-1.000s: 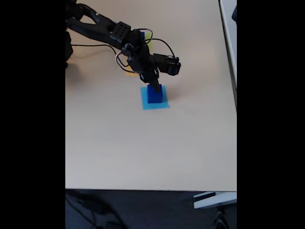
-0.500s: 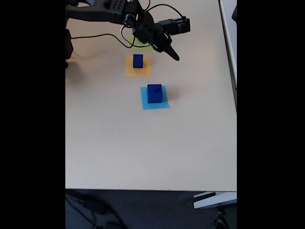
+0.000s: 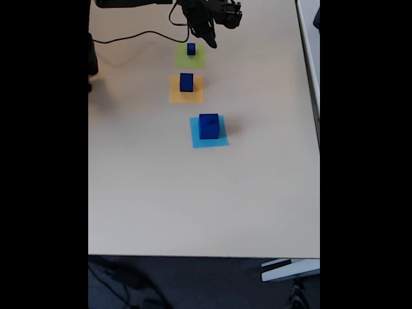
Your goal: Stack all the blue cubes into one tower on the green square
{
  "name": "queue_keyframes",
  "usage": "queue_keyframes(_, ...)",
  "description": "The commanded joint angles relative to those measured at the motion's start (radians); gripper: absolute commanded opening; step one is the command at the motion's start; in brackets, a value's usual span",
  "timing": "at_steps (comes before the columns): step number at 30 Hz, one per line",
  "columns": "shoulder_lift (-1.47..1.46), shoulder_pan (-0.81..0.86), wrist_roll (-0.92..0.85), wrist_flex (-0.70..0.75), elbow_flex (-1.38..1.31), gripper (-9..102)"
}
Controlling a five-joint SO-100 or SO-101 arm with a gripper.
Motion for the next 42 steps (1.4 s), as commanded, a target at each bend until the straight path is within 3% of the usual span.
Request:
queue_keyframes(1, 0.023, -0.052, 0.084, -0.012, 0.021, 13)
queue_keyframes(23, -0.057, -0.130, 0.225, -0.176, 0.147, 15)
queue_keyframes(42, -0.029, -0.087, 0.103, -0.190, 0.132, 18)
